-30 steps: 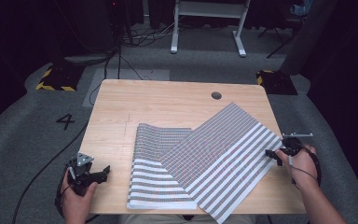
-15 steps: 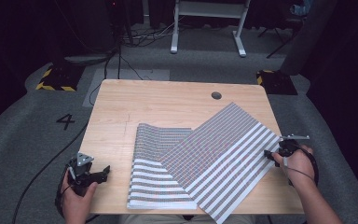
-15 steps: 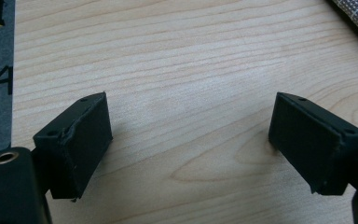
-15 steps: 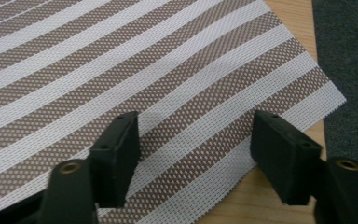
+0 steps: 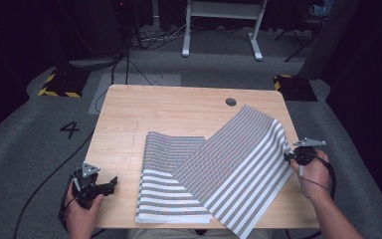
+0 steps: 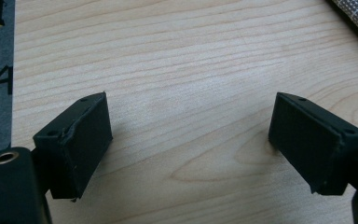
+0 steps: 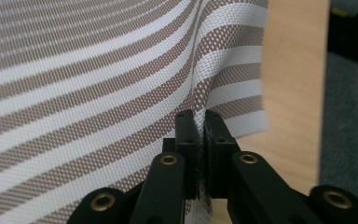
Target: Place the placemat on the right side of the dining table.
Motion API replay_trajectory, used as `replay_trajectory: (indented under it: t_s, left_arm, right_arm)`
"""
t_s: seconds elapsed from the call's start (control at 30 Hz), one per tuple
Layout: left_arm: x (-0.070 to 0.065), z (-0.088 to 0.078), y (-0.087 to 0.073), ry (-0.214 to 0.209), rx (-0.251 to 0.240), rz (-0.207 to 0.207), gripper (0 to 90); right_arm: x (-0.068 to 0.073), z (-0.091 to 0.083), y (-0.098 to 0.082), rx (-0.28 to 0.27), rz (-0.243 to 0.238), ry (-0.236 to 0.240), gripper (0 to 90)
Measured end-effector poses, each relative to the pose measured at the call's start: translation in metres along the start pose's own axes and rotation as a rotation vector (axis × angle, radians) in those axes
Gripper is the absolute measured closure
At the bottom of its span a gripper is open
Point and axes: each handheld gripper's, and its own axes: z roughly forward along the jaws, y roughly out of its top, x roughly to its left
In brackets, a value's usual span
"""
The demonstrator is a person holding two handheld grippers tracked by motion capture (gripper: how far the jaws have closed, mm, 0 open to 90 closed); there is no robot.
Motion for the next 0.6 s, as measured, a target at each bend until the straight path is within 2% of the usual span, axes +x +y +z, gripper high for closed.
replay_trajectory:
  t_s: [0.1,0.2,0.27,0.3,0.33,0.37,0.6]
  left_arm:
    - [0.000,0.000,0.000,0.000,0.000,0.000,13.3]
    - [0.000,0.000,0.000,-0.001,0.000,-0.001,13.3]
    - [0.000,0.000,0.000,0.000,0.000,0.000,13.3]
    - [0.000,0.000,0.000,0.000,0.000,0.000,13.3]
    - [0.000,0.000,0.000,0.000,0.000,0.000,13.4]
    - [0.000,0.000,0.000,-0.001,-0.001,-0.001,13.4]
    - [0.000,0.001,0.000,0.003,-0.004,-0.002,13.4]
  right_arm:
    - [-0.005,-0.010,0.012,-0.042,-0.039,-0.037,87.2]
    - [-0.009,-0.016,0.025,-0.067,-0.114,-0.076,87.0]
    - [-0.010,-0.018,0.034,-0.095,-0.146,-0.087,87.0]
    - [-0.010,-0.018,0.034,-0.095,-0.146,-0.087,87.0]
    - [-0.012,-0.019,0.042,-0.125,-0.181,-0.089,86.9]
    - [-0.013,-0.018,0.046,-0.136,-0.197,-0.096,86.9]
    - [-0.021,-0.005,0.070,-0.151,-0.223,-0.112,86.7]
